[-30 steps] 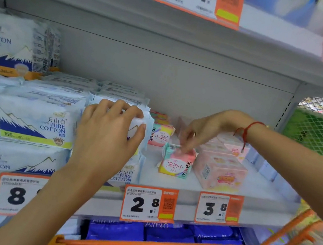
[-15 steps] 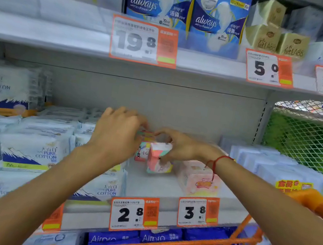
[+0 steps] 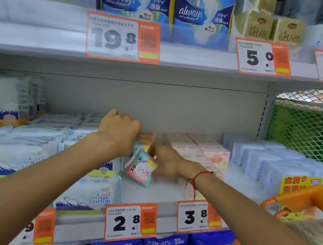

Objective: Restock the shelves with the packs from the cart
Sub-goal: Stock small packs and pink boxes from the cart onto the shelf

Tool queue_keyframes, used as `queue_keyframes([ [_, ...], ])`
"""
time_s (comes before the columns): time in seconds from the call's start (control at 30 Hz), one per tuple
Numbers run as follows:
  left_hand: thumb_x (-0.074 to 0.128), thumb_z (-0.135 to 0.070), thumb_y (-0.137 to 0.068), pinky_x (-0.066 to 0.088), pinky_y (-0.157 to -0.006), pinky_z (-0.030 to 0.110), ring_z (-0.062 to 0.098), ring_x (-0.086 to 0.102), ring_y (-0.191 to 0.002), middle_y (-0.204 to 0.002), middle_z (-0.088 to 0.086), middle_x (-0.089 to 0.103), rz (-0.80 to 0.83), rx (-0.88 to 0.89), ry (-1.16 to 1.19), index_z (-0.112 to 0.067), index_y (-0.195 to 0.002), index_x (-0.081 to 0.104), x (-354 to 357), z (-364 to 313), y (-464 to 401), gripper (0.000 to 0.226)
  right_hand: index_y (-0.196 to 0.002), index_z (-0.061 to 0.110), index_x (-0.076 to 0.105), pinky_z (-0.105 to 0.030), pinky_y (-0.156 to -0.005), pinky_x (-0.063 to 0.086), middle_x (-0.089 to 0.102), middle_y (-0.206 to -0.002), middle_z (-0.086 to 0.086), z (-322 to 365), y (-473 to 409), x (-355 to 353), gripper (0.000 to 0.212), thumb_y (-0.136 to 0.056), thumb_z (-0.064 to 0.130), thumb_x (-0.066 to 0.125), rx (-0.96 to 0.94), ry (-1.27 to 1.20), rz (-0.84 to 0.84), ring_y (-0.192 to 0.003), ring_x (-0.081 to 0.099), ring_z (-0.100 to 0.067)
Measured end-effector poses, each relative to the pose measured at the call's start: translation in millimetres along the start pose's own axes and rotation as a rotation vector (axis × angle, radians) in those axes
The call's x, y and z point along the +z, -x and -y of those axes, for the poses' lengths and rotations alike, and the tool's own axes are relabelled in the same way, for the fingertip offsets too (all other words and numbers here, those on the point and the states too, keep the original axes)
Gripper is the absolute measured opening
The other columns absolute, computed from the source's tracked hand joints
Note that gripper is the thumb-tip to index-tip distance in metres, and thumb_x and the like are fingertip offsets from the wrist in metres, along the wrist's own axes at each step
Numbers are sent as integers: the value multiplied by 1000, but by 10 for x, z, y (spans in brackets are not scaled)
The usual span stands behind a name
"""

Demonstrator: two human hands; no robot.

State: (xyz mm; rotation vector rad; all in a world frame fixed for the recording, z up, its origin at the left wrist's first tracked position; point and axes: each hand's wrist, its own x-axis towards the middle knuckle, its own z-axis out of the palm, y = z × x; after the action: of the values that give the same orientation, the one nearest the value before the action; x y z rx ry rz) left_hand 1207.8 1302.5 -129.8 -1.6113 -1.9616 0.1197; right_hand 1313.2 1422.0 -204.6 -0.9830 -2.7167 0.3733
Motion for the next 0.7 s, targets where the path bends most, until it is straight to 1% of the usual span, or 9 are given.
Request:
queue_keyframes([
  [0.07,54,-19,-87,31,-98,30,19,53,-116,-118,1,63,1,65,-124,-25,-119,59,16,-58,-83,32,-127,14,52,-27,-96,42,55,-128,-8,-33,-14,-62,58,-73,4,69,-25,55,-32,-119,51,-25],
  [0.13,49,-16,-90,30,-102,31,20,48,-122,-125,2,59,39,184,-255,-22,-123,55,49,-153,-158,33,-129,25,55,-27,-100,36,53,-131,-6,-56,-39,-71,59,-74,6,67,-48,151,-64,-126,42,-25],
  [0.2,46,-17,-94,29,-105,30,21,41,-130,-134,2,52,186,240,-350,-19,-126,52,141,-244,-235,33,-129,31,57,-30,-101,36,51,-130,-8,-74,-82,-33,59,-75,9,68,-61,214,-101,-126,41,-28],
  [0.3,42,-17,-96,28,-107,32,20,39,-132,-137,1,49,406,219,-398,-21,-111,56,296,-281,-329,21,-129,29,58,-29,-91,43,56,-130,-8,-112,-170,7,59,-75,9,71,-63,156,-105,-120,50,-29],
  [0.4,42,-18,-96,28,-107,33,21,43,-130,-136,2,52,390,270,-327,-20,-133,47,351,-293,-368,38,-127,25,59,-24,-79,39,61,-124,-8,-132,-271,28,58,-73,7,73,-47,147,-115,-114,55,-27],
  [0.43,43,-19,-96,28,-107,32,21,44,-129,-134,3,53,387,282,-311,-20,-135,45,354,-304,-370,40,-126,23,58,-23,-76,39,61,-122,-9,-137,-299,35,59,-72,7,73,-31,137,-121,-112,56,-27],
  [0.5,45,-20,-95,28,-105,31,20,48,-124,-130,2,55,422,282,-298,-19,-131,49,365,-340,-374,36,-123,16,53,-26,-79,43,59,-122,-10,-156,-344,45,57,-71,8,74,2,107,-144,-111,56,-28],
  [0.57,46,-20,-95,29,-103,30,20,50,-120,-126,1,56,460,266,-311,-19,-125,53,381,-384,-379,30,-118,14,53,-29,-82,45,60,-121,-9,-178,-361,45,53,-71,8,75,7,107,-154,-110,56,-28],
  [0.7,45,-25,-97,31,-103,31,22,47,-123,-130,3,52,487,243,-336,-21,-128,49,403,-440,-401,31,-113,24,61,-28,-92,33,62,-119,0,-172,-343,33,44,-72,17,76,-34,300,-257,-118,48,-22],
])
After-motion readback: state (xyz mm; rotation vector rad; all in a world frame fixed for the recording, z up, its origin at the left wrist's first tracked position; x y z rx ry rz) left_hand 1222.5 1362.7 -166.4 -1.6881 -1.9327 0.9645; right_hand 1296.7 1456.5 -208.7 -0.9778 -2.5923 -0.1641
